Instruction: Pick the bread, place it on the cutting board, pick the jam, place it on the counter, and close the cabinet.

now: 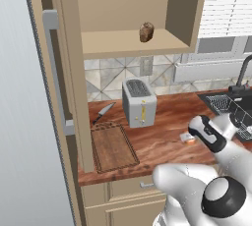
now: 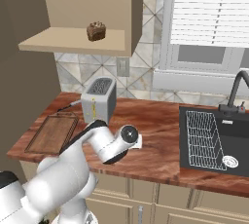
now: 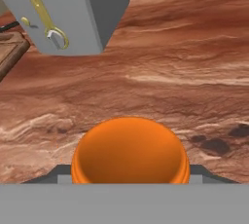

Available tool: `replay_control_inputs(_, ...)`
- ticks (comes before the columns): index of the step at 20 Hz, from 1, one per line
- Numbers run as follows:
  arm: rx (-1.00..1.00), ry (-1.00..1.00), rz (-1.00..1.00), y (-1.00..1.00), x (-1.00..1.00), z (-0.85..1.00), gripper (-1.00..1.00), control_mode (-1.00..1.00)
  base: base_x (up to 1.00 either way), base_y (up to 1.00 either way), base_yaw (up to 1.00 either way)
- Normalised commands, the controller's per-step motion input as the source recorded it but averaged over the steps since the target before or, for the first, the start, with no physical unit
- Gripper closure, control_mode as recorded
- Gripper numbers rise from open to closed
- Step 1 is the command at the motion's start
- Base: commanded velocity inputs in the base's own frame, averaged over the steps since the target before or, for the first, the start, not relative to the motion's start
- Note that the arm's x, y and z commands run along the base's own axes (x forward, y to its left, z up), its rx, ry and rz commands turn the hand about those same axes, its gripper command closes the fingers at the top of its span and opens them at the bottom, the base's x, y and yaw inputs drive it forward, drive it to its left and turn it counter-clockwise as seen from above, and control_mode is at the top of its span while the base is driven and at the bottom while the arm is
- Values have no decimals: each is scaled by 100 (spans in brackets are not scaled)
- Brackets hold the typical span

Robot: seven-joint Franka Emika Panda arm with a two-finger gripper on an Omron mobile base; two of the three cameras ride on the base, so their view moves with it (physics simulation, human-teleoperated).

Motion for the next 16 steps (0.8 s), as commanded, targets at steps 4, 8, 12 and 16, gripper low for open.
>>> replay_control_inputs(4,-2,-10,0,0,4,-33,100,-100,0,0,0)
replay_control_inputs(8,-1,-9,0,0,2,-25,100,-100,0,0,0)
replay_control_inputs(12,0,-3,0,0,1,-21,100,-100,0,0,0)
replay_control_inputs(16,0,-1,0,0,0,-19,100,-100,0,0,0)
